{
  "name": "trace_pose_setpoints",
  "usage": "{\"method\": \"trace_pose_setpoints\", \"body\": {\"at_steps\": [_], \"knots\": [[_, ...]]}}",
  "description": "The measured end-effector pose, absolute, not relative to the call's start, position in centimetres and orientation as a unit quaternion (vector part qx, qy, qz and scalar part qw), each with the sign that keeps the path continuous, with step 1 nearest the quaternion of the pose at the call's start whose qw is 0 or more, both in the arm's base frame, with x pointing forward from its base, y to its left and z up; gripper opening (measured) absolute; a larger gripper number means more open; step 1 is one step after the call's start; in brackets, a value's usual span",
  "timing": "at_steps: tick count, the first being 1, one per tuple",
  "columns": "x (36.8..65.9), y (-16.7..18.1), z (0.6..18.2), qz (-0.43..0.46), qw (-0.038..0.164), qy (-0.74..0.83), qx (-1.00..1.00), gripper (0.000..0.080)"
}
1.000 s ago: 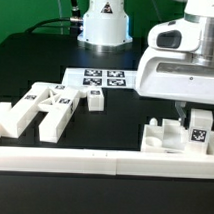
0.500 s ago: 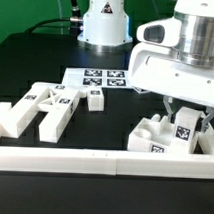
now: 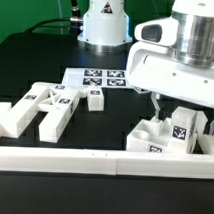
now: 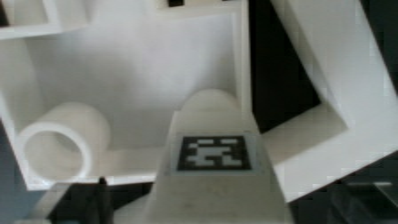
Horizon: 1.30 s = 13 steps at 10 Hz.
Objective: Assemble chair
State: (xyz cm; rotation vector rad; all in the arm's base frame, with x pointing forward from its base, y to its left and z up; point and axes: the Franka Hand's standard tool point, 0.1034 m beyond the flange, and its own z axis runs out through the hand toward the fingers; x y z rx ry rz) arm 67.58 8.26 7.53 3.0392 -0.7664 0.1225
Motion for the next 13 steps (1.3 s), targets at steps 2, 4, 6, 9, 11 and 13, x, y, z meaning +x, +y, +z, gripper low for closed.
{"method": "trace_pose_setpoints", "body": {"at_steps": [2, 4, 6, 9, 11, 13], "knots": [[65.8, 7.9, 9.5, 0.037, 0.0, -0.198, 0.979, 0.0643], [64.4, 7.7, 11.2, 0.024, 0.0, -0.202, 0.979, 0.0648], [64.3, 7.7, 10.8, 0.024, 0.001, -0.201, 0.979, 0.0648], [64.3, 7.7, 10.8, 0.023, 0.001, -0.201, 0.979, 0.0648], [64.3, 7.6, 10.7, 0.023, 0.001, -0.201, 0.979, 0.0648], [63.4, 7.0, 10.9, 0.023, -0.001, -0.157, 0.987, 0.0648]]}}
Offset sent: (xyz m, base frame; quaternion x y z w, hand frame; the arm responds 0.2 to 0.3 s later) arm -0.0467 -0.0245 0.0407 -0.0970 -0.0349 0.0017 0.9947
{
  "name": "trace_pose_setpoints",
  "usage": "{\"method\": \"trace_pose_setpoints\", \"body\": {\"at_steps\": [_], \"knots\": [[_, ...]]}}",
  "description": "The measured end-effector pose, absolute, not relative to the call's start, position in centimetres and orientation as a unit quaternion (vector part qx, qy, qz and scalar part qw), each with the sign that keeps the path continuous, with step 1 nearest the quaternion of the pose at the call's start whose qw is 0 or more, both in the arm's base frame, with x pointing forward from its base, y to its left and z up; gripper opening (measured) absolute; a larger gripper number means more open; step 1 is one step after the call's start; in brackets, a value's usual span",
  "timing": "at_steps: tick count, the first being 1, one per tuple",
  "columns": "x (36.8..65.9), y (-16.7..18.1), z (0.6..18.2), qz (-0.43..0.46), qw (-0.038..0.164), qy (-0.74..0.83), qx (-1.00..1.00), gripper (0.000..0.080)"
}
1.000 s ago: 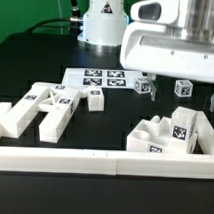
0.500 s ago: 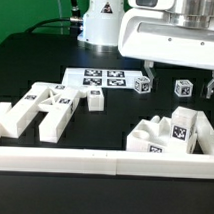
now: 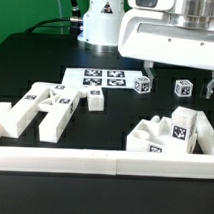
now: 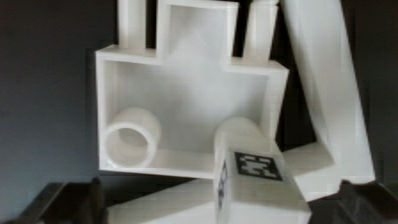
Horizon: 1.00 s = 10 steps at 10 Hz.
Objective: Assemble chair
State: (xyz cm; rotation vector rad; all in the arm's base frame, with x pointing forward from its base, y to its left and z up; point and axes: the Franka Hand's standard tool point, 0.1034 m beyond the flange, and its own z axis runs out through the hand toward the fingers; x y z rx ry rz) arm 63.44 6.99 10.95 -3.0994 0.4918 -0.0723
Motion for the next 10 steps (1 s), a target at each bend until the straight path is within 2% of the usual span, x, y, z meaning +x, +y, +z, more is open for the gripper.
{"method": "trace_pose_setpoints", "body": {"at_steps": [1, 3, 8, 10], "knots": [[61.7, 5.4, 11.3, -0.018, 0.012, 0.143, -0.989, 0.0648], [58.8, 1.9, 11.0, -0.016, 0.015, 0.134, -0.991, 0.0648], [58.3, 1.4, 10.5, -0.016, 0.013, 0.121, -0.992, 0.0648], [55.1, -0.5, 9.0, -0.011, 0.006, 0.049, -0.999, 0.0648]]}}
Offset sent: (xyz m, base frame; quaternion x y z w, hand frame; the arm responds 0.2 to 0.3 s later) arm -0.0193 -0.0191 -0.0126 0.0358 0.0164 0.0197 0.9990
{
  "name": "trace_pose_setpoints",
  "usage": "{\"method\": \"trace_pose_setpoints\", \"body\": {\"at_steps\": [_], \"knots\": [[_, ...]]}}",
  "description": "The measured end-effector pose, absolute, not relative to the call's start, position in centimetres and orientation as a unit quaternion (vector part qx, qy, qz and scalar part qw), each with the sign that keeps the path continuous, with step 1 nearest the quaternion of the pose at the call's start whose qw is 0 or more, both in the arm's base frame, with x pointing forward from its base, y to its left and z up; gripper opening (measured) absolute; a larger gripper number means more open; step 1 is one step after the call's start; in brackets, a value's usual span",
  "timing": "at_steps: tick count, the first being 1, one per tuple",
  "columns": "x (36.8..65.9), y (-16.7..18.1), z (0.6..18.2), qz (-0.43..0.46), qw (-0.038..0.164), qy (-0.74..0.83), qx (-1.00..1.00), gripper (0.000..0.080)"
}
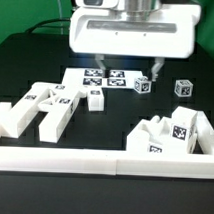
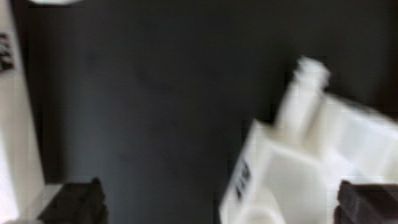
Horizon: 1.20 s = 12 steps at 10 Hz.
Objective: Assemble chair
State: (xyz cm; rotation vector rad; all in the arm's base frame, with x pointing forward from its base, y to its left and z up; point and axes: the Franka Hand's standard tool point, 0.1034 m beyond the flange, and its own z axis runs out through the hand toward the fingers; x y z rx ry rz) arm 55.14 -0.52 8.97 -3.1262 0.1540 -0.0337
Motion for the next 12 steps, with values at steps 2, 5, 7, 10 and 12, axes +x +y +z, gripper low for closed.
{"method": "trace_pose_setpoints", "body": {"at_steps": [2, 5, 7, 10, 12], "knots": [[53.1, -2.6, 7.7, -0.001, 0.002, -0.016, -1.0, 0.0648], [53.1, -2.7, 7.6, 0.001, 0.002, -0.009, -1.0, 0.0648], [53.0, -2.7, 7.5, 0.001, 0.002, -0.009, -1.0, 0.0648], [51.0, -4.9, 6.8, 0.004, -0.005, -0.033, -0.999, 0.0648], [50.7, -5.3, 6.7, 0.015, -0.003, -0.034, -0.999, 0.0648]]}}
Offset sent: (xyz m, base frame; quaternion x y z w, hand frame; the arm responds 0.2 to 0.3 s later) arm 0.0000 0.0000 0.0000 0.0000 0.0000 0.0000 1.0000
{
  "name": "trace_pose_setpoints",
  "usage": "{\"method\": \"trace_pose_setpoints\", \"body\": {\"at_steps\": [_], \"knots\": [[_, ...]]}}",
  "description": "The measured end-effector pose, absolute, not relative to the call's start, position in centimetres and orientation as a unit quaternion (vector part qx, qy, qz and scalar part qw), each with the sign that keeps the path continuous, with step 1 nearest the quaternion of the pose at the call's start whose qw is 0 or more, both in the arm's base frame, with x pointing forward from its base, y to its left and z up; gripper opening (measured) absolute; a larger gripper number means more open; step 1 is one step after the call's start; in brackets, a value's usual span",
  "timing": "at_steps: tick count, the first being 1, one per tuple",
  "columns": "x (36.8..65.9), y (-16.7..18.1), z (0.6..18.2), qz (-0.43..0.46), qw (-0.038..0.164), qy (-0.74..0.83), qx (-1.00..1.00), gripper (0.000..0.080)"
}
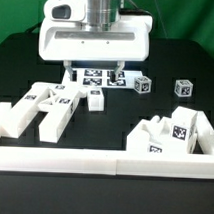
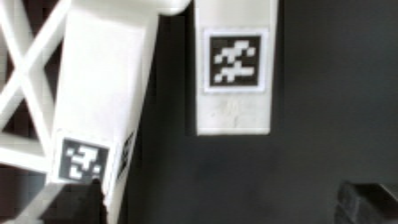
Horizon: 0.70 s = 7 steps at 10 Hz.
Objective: Assemble chair
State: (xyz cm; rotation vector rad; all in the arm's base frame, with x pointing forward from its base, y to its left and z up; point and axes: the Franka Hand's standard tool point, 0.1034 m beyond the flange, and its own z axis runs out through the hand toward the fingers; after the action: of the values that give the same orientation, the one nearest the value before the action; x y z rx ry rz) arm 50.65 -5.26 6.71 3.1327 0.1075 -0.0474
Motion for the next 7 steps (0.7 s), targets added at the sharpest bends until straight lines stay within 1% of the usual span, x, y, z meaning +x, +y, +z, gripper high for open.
{"method": "trace_pose_setpoints", "body": {"at_steps": [1, 2, 3, 5, 7], "knots": [[50.6, -5.2, 6.7, -0.018, 0.002, 0.035, 0.999, 0.0648], [50.0, -4.8, 6.5, -0.055, -0.006, 0.037, 0.998, 0.0648], [50.1, -4.7, 6.6, -0.099, -0.009, 0.056, 0.993, 0.0648], [51.2, -5.3, 6.7, -0.155, -0.002, 0.119, 0.981, 0.0648], [50.9, -5.0, 6.6, -0.217, -0.005, 0.122, 0.969, 0.0648]]}}
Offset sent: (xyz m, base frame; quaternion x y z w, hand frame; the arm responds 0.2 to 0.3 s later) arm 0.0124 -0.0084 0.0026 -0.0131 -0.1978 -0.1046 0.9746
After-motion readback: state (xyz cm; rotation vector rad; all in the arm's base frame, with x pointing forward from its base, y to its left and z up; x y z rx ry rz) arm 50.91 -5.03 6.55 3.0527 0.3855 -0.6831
